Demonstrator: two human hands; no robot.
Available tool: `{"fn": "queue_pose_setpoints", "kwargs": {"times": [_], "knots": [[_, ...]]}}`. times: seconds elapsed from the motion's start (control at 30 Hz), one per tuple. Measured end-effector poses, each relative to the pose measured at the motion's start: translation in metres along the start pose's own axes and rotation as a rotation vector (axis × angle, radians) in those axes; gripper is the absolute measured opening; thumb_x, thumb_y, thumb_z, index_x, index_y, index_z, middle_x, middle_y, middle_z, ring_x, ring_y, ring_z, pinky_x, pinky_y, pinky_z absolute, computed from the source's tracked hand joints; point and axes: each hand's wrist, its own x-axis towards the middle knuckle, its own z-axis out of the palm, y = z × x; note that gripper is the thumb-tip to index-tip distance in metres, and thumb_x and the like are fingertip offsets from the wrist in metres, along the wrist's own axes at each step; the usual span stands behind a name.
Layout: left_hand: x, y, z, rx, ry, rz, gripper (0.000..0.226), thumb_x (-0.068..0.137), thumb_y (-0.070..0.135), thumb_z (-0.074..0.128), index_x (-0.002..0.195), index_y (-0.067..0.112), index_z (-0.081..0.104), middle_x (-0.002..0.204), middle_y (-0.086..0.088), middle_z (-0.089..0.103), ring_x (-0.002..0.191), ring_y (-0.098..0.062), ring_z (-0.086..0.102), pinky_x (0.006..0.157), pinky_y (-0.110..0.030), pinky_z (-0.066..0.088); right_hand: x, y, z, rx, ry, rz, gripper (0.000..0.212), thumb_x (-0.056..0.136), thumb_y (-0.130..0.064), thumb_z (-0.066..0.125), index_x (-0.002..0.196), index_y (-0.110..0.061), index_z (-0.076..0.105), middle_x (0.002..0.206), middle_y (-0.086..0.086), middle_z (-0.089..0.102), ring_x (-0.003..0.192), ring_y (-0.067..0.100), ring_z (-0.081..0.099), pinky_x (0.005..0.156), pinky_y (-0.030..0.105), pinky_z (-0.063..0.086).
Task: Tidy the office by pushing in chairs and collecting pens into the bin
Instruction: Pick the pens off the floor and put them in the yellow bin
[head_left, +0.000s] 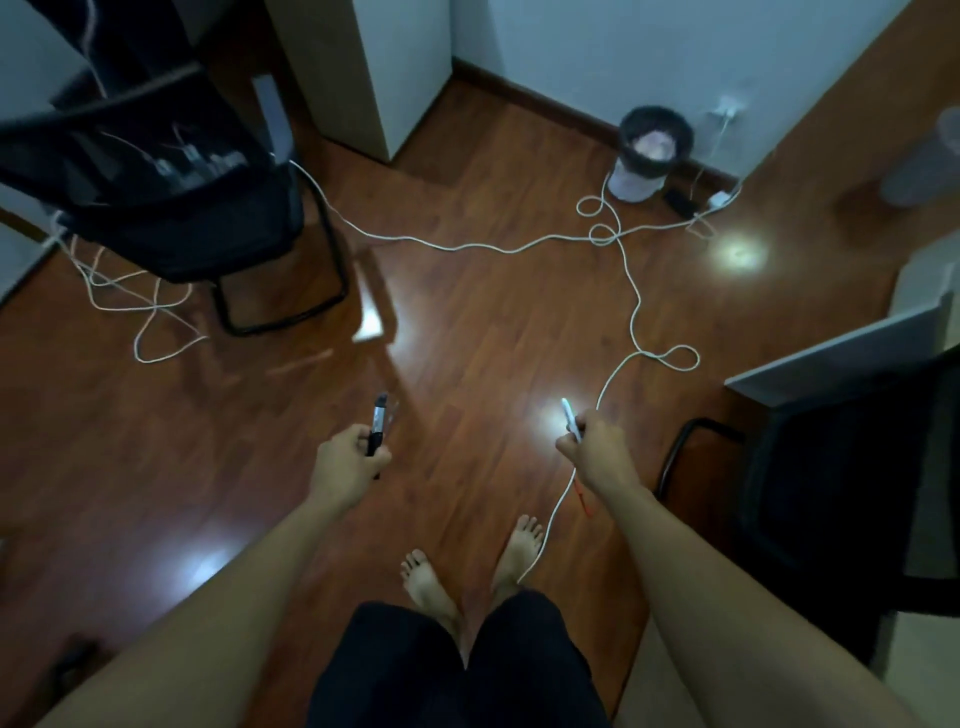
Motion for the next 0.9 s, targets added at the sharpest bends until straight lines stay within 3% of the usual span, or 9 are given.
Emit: {"fn": "queue_pose_setpoints", "kwargs": {"times": [0.07, 0.13, 0.27, 0.37, 0.43, 0.57, 0.73, 0.9], "knots": [[-0.012, -0.004, -0.021, -0.035, 0.013, -0.007, 0.025, 0.093, 0.025, 0.078, 0.116, 0.015, 0.076, 0.098, 0.001, 0.074, 0.088, -0.018, 0.067, 0.077, -0.032, 0.051, -0.016, -0.029, -0.001, -0.024, -0.018, -0.042, 0.01, 0.084, -0.02, 0.072, 0.081, -0.014, 0.064, 0.078, 0.012, 0.067, 0.075, 0.035, 0.064, 0.057, 0.035, 0.036], [-0.023, -0.011, -0.038, -0.078, 0.038, -0.016, 0.025, 0.093, 0.025, 0.079, 0.116, 0.015, 0.076, 0.105, -0.003, 0.079, 0.091, -0.019, 0.07, 0.079, -0.033, 0.055, -0.03, -0.055, 0.005, -0.034, -0.018, -0.104, 0.022, 0.085, -0.017, 0.071, 0.069, -0.022, 0.056, 0.07, 0.007, 0.061, 0.069, 0.032, 0.059, 0.052, 0.033, 0.033], [-0.047, -0.036, -0.066, -0.167, 0.097, -0.029, 0.023, 0.091, 0.024, 0.08, 0.113, 0.019, 0.077, 0.106, -0.001, 0.079, 0.096, -0.019, 0.073, 0.075, -0.028, 0.049, -0.052, -0.104, 0.023, -0.069, -0.052, -0.237, 0.005, 0.085, -0.015, 0.072, 0.084, -0.014, 0.068, 0.077, 0.006, 0.065, 0.073, 0.03, 0.061, 0.062, 0.034, 0.035], [-0.072, -0.058, -0.085, -0.25, 0.166, -0.062, 0.023, 0.09, 0.023, 0.082, 0.113, 0.019, 0.077, 0.105, 0.001, 0.078, 0.096, -0.017, 0.073, 0.073, -0.025, 0.048, -0.066, -0.14, 0.04, -0.138, -0.098, -0.372, 0.007, 0.084, -0.014, 0.073, 0.084, -0.01, 0.068, 0.076, 0.009, 0.063, 0.07, 0.03, 0.056, 0.063, 0.034, 0.033], [-0.086, -0.069, -0.093, -0.283, 0.192, -0.07, 0.024, 0.09, 0.023, 0.082, 0.114, 0.019, 0.077, 0.106, 0.001, 0.078, 0.096, -0.015, 0.072, 0.077, -0.028, 0.05, -0.071, -0.157, 0.051, -0.175, -0.125, -0.443, 0.012, 0.083, -0.016, 0.073, 0.078, -0.015, 0.063, 0.073, 0.005, 0.056, 0.069, 0.029, 0.051, 0.063, 0.035, 0.032], [-0.128, -0.102, -0.114, -0.379, 0.304, -0.12, 0.02, 0.092, 0.026, 0.082, 0.11, 0.024, 0.075, 0.107, 0.004, 0.077, 0.099, -0.015, 0.073, 0.08, -0.03, 0.054, -0.086, -0.201, 0.079, -0.274, -0.204, -0.629, 0.013, 0.085, -0.02, 0.077, 0.092, -0.01, 0.071, 0.088, 0.015, 0.072, 0.082, 0.04, 0.066, 0.069, 0.044, 0.048], [-0.188, -0.127, -0.119, -0.48, 0.451, -0.212, 0.025, 0.095, 0.02, 0.08, 0.119, 0.016, 0.074, 0.111, 0.0, 0.075, 0.101, -0.017, 0.071, 0.08, -0.021, 0.051, -0.106, -0.249, 0.108, -0.336, -0.324, -0.869, 0.01, 0.085, -0.015, 0.076, 0.087, -0.011, 0.067, 0.084, 0.016, 0.071, 0.077, 0.037, 0.063, 0.063, 0.037, 0.03], [-0.251, -0.143, -0.105, -0.559, 0.606, -0.366, 0.021, 0.094, 0.019, 0.081, 0.113, 0.018, 0.073, 0.1, 0.002, 0.073, 0.084, -0.013, 0.067, 0.066, -0.01, 0.049, -0.138, -0.28, 0.141, -0.428, -0.476, -1.07, 0.01, 0.088, -0.018, 0.076, 0.096, -0.016, 0.069, 0.093, 0.011, 0.07, 0.083, 0.032, 0.066, 0.071, 0.04, 0.051]]}}
